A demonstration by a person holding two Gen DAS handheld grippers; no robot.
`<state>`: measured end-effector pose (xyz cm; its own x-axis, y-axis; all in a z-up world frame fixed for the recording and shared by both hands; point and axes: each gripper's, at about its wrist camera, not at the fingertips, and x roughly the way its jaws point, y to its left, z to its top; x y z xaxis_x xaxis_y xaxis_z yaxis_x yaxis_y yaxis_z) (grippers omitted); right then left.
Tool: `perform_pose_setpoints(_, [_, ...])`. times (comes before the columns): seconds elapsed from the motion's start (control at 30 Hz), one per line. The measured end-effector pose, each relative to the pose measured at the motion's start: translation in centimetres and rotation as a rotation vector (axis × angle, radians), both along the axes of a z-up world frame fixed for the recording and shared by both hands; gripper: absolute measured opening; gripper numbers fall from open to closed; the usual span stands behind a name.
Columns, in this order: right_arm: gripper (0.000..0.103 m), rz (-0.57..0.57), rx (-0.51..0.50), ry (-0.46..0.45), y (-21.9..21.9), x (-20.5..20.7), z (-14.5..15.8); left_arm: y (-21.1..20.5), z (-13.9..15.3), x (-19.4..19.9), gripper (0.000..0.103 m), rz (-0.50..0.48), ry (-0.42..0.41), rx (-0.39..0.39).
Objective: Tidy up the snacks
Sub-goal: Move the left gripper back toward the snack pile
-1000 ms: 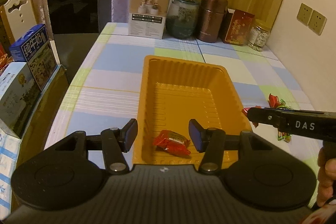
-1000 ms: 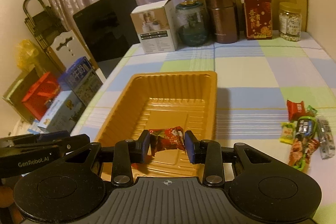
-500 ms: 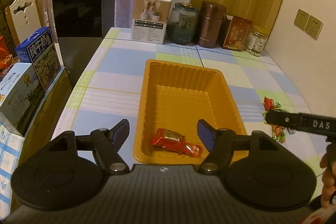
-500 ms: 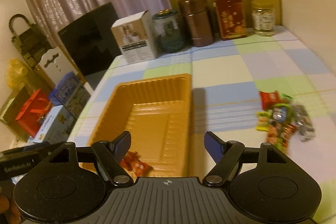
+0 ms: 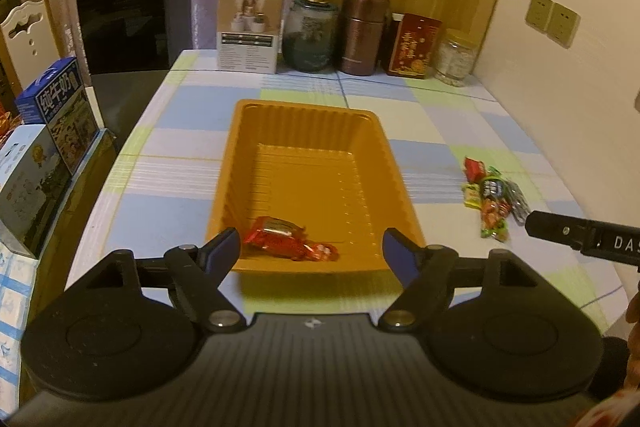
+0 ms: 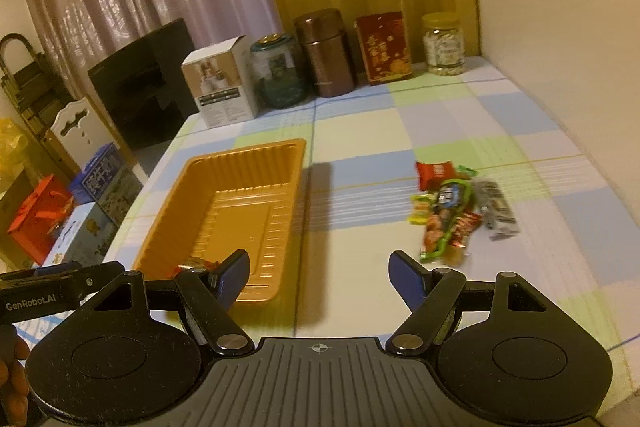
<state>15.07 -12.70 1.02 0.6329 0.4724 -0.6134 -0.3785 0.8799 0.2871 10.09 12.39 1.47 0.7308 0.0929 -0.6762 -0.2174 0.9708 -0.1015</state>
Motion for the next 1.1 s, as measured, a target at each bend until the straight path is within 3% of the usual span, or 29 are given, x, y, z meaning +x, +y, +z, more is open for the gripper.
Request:
perform_pose_setpoints(0.47, [0.076,-0.083,-0.011,-0.012,-4.7,-1.3,0.4,-3.5,0.6,-0.3,0.081,-0.066,-0.020,0.007])
perform_pose_setpoints(1.1, [0.076,-0.256,-0.009,-0.001,-12.0,-0.6,-0.6,-10.3,-0.5,2.8,0.081,-0.211,-0.006,-0.002])
